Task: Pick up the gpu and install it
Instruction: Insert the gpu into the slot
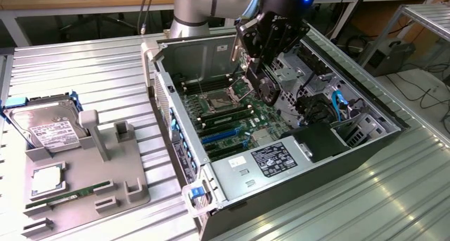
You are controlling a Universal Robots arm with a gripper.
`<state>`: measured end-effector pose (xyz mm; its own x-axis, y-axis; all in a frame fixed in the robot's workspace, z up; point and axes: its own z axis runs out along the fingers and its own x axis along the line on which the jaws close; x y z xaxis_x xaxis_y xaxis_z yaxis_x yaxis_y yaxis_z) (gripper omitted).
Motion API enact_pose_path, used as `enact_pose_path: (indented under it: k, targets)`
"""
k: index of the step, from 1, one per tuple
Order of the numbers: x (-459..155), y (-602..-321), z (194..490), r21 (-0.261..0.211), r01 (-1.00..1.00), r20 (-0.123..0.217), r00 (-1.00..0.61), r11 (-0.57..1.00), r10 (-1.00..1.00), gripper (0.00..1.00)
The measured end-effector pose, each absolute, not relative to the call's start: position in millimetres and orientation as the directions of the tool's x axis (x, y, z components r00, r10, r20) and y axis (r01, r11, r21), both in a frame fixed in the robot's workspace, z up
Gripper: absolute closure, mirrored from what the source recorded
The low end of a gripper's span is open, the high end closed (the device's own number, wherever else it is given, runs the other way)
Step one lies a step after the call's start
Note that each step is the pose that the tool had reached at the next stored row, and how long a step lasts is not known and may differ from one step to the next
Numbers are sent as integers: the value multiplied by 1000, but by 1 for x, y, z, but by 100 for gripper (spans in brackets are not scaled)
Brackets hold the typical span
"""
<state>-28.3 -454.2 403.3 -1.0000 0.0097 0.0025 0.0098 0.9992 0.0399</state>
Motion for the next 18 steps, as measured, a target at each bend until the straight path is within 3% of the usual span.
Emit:
enact_pose_path:
  k: [9, 18]
  targets:
    - [-28, -454, 403, 40, 9, 2, -1000, 999, 9, 74]
    - [-28, -454, 401, 40, -202, 0, -979, 979, -202, 74]
